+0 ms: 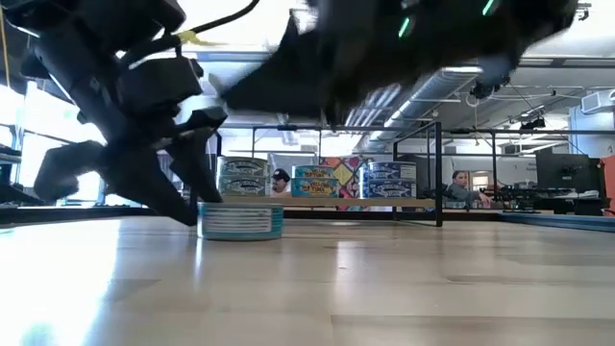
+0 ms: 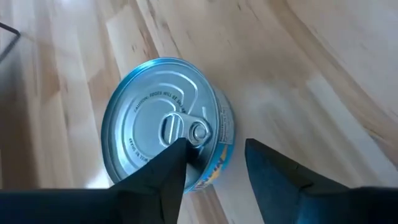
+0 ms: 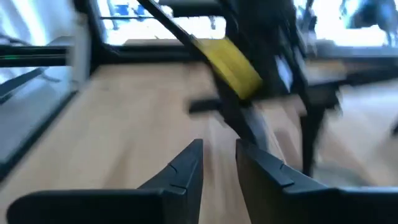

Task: Stack canned seafood by type on shelf
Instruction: Stack the yellow blue tuna can on top of the yellow blue tuna can on the shelf

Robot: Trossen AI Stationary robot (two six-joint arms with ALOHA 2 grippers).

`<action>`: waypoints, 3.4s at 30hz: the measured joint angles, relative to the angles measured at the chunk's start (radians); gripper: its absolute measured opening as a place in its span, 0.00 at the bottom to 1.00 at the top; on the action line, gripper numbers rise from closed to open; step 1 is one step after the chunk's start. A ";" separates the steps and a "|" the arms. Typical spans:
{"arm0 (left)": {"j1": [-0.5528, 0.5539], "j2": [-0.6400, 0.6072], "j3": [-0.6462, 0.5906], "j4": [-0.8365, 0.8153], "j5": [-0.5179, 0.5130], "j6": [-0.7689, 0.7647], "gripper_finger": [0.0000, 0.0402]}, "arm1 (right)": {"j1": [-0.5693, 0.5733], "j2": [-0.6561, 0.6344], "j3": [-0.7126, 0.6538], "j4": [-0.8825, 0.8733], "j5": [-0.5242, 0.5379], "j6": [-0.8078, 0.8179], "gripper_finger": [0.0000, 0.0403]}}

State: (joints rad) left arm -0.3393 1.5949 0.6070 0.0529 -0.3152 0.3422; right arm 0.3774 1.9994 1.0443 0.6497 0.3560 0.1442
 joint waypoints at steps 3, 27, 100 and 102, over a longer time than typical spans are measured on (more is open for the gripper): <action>0.000 0.035 0.001 0.034 -0.006 0.005 0.32 | 0.048 -0.067 0.003 -0.034 0.055 -0.102 0.22; 0.052 -0.022 0.135 0.057 0.222 -0.061 0.02 | 0.038 -0.083 0.073 -0.516 0.125 -0.195 0.63; -0.016 -0.027 0.058 0.163 0.060 -0.194 0.00 | 0.168 0.064 0.072 -0.480 0.288 -0.406 0.64; -0.022 -0.061 0.058 0.170 0.056 -0.209 0.00 | 0.170 0.062 0.072 -0.403 0.348 -0.521 0.64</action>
State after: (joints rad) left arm -0.3611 1.5334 0.6647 0.2229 -0.2595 0.1327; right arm 0.5474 2.0617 1.1168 0.2464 0.7044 -0.3763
